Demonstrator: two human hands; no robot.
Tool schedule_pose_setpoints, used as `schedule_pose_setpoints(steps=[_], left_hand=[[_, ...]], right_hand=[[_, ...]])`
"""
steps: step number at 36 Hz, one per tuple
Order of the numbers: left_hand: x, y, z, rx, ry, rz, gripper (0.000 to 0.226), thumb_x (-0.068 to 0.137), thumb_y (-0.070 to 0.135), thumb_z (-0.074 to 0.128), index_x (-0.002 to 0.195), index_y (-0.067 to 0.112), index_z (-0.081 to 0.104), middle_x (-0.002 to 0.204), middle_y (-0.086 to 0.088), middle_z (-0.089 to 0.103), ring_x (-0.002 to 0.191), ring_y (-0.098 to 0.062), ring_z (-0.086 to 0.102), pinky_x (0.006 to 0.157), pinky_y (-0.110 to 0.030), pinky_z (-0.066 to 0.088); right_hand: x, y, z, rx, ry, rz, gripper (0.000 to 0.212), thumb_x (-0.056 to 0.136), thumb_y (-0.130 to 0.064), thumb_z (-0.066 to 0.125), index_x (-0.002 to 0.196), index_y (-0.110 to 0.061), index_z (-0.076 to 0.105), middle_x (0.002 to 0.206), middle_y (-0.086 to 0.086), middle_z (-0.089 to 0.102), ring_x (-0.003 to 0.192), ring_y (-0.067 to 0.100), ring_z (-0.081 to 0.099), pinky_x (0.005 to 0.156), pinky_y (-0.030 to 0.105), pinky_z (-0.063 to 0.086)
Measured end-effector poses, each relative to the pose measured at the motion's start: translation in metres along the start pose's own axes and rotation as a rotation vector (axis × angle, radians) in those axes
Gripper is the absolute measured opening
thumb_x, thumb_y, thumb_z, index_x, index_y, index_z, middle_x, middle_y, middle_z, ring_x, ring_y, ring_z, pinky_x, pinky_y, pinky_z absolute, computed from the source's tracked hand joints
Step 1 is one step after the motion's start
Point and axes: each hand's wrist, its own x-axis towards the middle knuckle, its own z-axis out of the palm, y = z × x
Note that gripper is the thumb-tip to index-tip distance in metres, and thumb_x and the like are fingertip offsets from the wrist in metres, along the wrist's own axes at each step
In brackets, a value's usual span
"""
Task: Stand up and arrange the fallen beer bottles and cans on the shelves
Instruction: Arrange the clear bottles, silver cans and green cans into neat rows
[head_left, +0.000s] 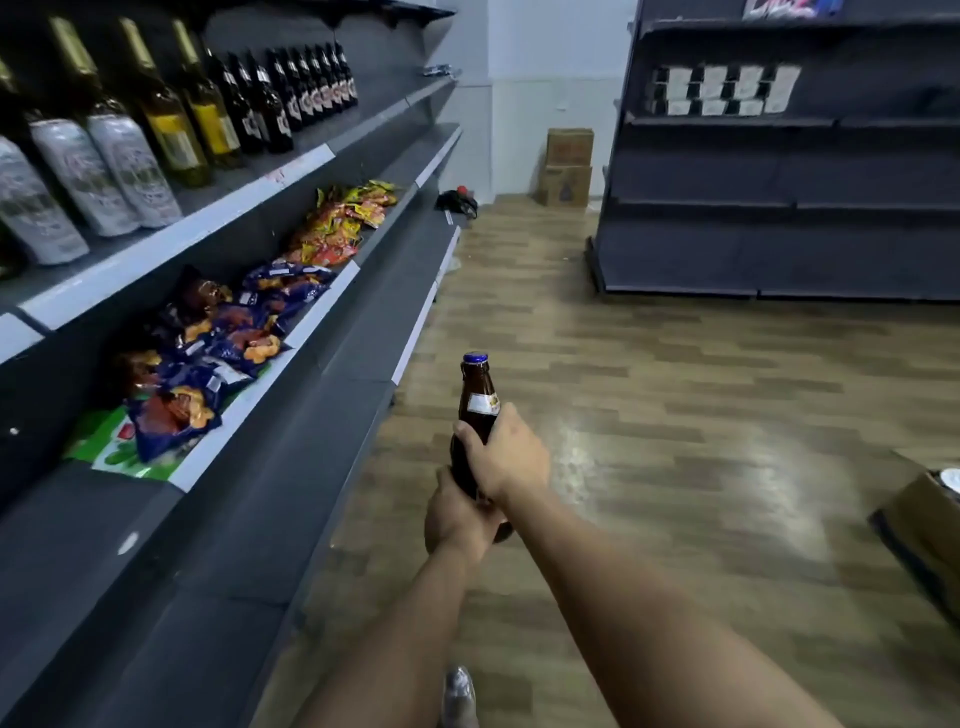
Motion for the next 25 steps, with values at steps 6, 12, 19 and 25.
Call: schedule_pose_setpoints(steps=[6,12,19,25], left_hand=[[0.134,0.049,0.000,0.115,0.007,0.115,0.045,0.080,0.018,0.072,0.121,0.016,0.055,0.113,-0.008,0.066,0.103,-0.028,0.063,0.090,-0.035,0.053],[0.250,0.100,-0.007,0.103,0.061,0.146,0.048,0.082,0.020,0.070,0.125,0.019,0.048,0.112,-0.005,0.065,0.101,-0.029,0.063,0.088,-0.037,0.053],[0.363,0.142,-0.003,0.146,0.084,0.106,0.040,0.083,0.031,0.065,0.115,0.016,0.045,0.098,-0.004,0.067,0.082,-0.027,0.062,0.064,-0.031,0.044],[0.459,0.174,0.008,0.159,0.113,0.113,0.041,0.081,0.031,0.067,0.113,0.017,0.045,0.093,0.001,0.064,0.081,-0.023,0.063,0.065,-0.032,0.050]], right_hand=[[0.127,-0.044,0.012,0.010,0.035,-0.011,0.044,0.094,-0.054,0.048,0.109,-0.012,0.045,0.116,0.007,0.060,0.106,0.031,0.058,0.075,0.035,0.038],[0.242,-0.096,0.022,-0.045,0.000,-0.070,0.045,0.094,-0.055,0.046,0.109,-0.013,0.045,0.117,0.006,0.060,0.107,0.029,0.058,0.076,0.035,0.039],[0.359,-0.127,0.041,-0.057,-0.016,-0.087,0.045,0.094,-0.055,0.046,0.108,-0.013,0.044,0.114,0.006,0.061,0.102,0.030,0.060,0.075,0.035,0.041],[0.463,-0.142,0.058,-0.035,-0.026,-0.116,0.044,0.093,-0.054,0.048,0.110,-0.013,0.045,0.112,0.005,0.062,0.103,0.029,0.060,0.073,0.033,0.037]])
